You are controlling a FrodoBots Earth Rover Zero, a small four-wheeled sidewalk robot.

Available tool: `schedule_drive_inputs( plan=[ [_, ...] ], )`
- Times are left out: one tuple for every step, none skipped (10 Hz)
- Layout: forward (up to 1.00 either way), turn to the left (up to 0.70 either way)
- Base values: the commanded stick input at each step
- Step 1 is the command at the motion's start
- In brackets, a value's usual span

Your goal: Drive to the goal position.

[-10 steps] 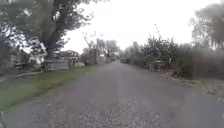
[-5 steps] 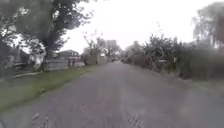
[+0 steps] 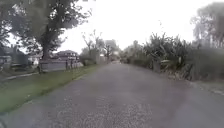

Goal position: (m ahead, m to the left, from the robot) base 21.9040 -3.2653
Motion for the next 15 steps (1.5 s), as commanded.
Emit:
schedule_drive_inputs(
  plan=[
    [0.7, -0.14],
    [0.7, -0.14],
    [0.7, -0.14],
    [0.7, -0.14],
    [0.7, -0.14],
    [0.7, -0.14],
    [0.7, -0.14],
    [0.7, -0.14],
    [0.7, -0.1],
    [0.7, -0.06],
    [0.7, -0.02],
    [0.7, 0.0],
    [0.7, 0.0],
    [0.7, 0.0],
    [0.7, 0.0]
  ],
)
